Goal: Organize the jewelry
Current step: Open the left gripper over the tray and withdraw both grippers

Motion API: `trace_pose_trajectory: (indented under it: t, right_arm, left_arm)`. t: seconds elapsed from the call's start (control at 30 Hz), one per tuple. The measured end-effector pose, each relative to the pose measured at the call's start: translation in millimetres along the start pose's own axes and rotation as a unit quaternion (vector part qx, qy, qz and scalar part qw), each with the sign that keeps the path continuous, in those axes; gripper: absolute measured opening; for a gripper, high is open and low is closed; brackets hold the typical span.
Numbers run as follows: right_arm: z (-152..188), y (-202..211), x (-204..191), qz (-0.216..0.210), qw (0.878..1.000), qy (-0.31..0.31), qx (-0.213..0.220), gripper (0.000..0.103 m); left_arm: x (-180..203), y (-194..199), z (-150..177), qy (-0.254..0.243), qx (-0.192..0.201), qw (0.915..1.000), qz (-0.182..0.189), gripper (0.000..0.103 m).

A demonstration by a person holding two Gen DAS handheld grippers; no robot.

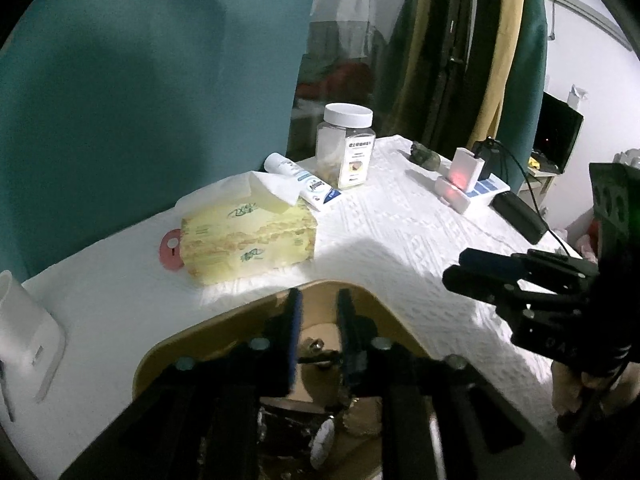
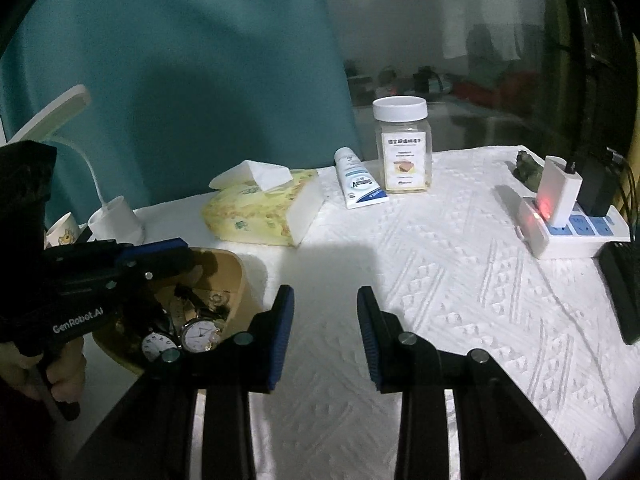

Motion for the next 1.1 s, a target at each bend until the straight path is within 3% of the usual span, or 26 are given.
trace_pose_trajectory:
  t: [0.07, 0.7, 1.1]
  right_arm:
    - [0.3, 1.7, -0.7, 0.001, 1.0, 0.0, 0.002, 0.03]
    - [23.6, 50.2, -30.0, 0.012, 1.0, 0.012, 0.023, 0.031]
    - [54.5, 90.9, -51.2, 0.032, 0.999, 0.016, 0.034, 0.038]
  left_arm:
    - [0.3, 3.8, -0.2, 0.003, 0.004, 1.0, -0.001, 0.03]
    - [9.6, 65.7, 21.5, 0.009, 0.036, 0.9993, -0.009, 0.04]
    - [13.1, 118.8, 52.5, 0.022, 0.064, 0.9974, -0.026, 0.047]
Point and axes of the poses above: each gripper's, at about its wrist camera, not at the fingertips, and y roughly against the way its jaws point, x to its right, z to its underside, the point moved 2 cm from there along -y, roughly the way its jaws point, and after that the axes turned 11 degrees about -y, right-handed, at the moved point
